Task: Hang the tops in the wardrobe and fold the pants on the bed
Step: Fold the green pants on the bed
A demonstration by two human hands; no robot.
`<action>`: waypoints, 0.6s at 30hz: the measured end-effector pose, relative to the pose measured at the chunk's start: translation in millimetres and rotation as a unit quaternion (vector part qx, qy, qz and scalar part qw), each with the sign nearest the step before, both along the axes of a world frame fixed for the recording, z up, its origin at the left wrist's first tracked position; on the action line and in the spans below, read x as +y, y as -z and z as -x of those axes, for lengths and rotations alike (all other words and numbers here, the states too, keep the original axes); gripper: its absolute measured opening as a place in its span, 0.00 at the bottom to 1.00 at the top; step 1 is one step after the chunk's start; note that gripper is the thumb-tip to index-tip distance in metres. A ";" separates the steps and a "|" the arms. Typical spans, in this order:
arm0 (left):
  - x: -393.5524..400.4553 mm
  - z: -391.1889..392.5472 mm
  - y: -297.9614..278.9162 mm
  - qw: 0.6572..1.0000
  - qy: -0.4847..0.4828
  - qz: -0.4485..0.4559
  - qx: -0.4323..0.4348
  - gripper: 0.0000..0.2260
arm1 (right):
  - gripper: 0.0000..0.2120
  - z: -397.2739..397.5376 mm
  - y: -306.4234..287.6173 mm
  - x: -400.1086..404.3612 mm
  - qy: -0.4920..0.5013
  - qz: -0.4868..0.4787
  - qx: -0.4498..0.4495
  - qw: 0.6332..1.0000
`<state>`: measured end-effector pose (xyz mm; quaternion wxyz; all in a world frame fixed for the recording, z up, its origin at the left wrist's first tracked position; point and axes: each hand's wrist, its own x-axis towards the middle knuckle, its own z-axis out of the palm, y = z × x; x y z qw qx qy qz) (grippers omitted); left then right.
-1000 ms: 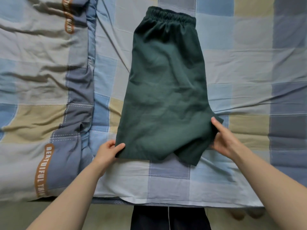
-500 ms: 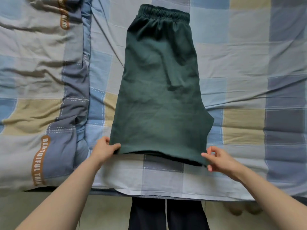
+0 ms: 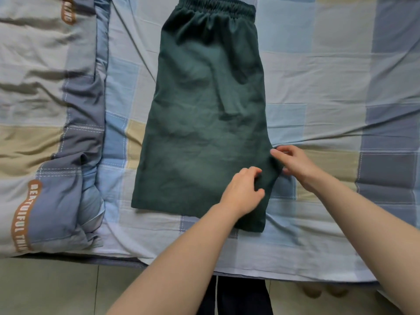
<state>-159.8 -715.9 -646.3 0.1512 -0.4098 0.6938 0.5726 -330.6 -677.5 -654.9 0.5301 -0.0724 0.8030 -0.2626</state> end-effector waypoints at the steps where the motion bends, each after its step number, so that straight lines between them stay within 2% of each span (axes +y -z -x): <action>1: 3.7 6.1 3.0 1.000 -0.011 -0.009 -0.015 0.26 | 0.11 0.9 -2.9 -5.1 -0.050 -0.020 -0.008 0.999; 3: 8.0 12.3 6.8 0.998 -0.044 -0.027 -0.038 0.32 | 0.10 -0.9 -11.4 -14.1 -0.147 -0.040 -0.011 0.988; 5: 10.3 12.9 6.7 0.995 -0.084 -0.040 -0.035 0.32 | 0.12 -8.8 -18.3 -22.0 -0.196 -0.016 -0.002 0.980; 8: 12.5 5.8 3.9 0.982 -0.177 -0.053 -0.032 0.24 | 0.14 -31.3 -27.8 -30.5 -0.223 0.012 0.026 0.974; 10: 10.2 -2.7 3.6 0.963 -0.261 -0.044 -0.046 0.15 | 0.13 -43.0 -29.1 -31.4 -0.240 0.029 0.076 0.967; 12: 3.6 -13.6 5.9 0.936 -0.346 -0.044 -0.042 0.08 | 0.10 -47.8 -28.2 -33.6 -0.269 0.057 0.095 0.957; 14: -7.5 -24.7 9.3 0.896 -0.431 -0.103 -0.017 0.07 | 0.09 -49.4 -25.7 -35.1 -0.314 0.094 0.075 0.942; 16: -21.3 -35.4 12.2 0.872 -0.468 -0.146 -0.010 0.05 | 0.17 -47.7 -22.0 -32.7 -0.384 0.130 0.085 0.910; 18: -34.5 -45.7 15.7 0.874 -0.458 -0.159 -0.026 0.03 | 0.27 -45.3 -13.3 -27.4 -0.471 0.168 0.101 0.860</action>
